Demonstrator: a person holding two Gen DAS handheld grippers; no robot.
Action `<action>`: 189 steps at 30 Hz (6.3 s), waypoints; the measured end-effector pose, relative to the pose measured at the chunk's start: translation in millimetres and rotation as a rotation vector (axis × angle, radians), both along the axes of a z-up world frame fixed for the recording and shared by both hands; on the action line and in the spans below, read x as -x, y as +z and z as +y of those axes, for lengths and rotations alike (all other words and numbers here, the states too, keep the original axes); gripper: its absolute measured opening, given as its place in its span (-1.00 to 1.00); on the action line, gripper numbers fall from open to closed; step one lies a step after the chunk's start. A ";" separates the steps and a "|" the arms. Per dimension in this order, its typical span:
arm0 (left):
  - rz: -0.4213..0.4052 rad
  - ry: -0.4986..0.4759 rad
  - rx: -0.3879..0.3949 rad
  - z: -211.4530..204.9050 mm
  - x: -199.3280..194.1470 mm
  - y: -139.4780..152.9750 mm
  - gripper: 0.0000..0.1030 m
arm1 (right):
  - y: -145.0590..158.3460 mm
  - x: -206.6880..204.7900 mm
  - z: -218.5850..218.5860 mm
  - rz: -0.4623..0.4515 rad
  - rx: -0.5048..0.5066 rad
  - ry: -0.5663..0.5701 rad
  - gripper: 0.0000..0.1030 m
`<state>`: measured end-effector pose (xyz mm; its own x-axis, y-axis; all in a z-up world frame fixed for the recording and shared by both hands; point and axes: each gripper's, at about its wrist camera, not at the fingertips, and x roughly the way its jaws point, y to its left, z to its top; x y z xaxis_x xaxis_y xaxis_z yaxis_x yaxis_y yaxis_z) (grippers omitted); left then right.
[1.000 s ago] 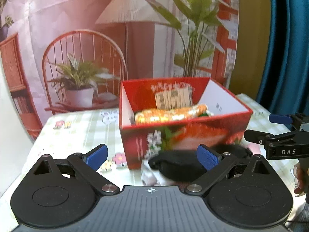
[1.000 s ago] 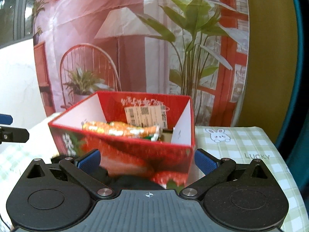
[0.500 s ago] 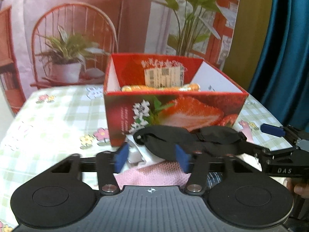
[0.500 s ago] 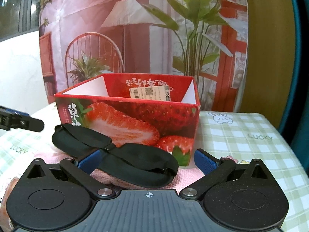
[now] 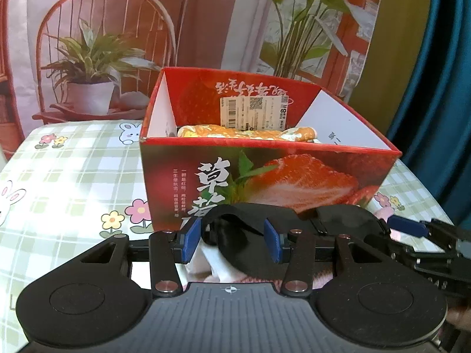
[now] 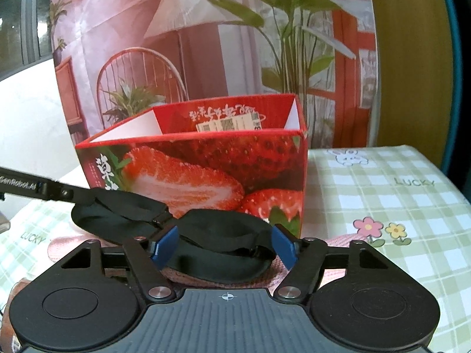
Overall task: Organize soft objects
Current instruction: 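Move both tools down to the black eye mask beside the box, then close the left gripper on the mask strap while the right gripper closes on it, then lift the black mask with both grippers and carry it over the box, then lower the mask into the box and open both grippers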
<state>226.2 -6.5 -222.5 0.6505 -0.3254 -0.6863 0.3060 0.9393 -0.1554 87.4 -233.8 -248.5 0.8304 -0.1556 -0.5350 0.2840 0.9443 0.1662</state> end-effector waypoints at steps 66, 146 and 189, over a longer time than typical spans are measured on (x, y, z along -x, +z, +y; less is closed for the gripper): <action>-0.077 0.048 0.060 26.3 67.7 -7.0 -0.84 | 9.2 24.4 4.3 -0.066 -0.084 0.003 -0.82; -0.261 0.013 -0.073 -26.2 -142.5 70.3 -0.88 | 82.7 -192.2 -81.9 -0.024 0.127 0.020 -0.89; -0.212 0.043 -0.112 -23.7 -117.7 82.6 0.94 | 90.9 -183.8 -71.2 0.030 0.168 -0.012 0.99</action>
<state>343.9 -30.2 -139.8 0.7953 -0.2242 -0.5632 0.2801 0.9599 0.0135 271.2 -305.0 -157.6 0.8122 -0.2546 -0.5248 0.2977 0.9546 -0.0024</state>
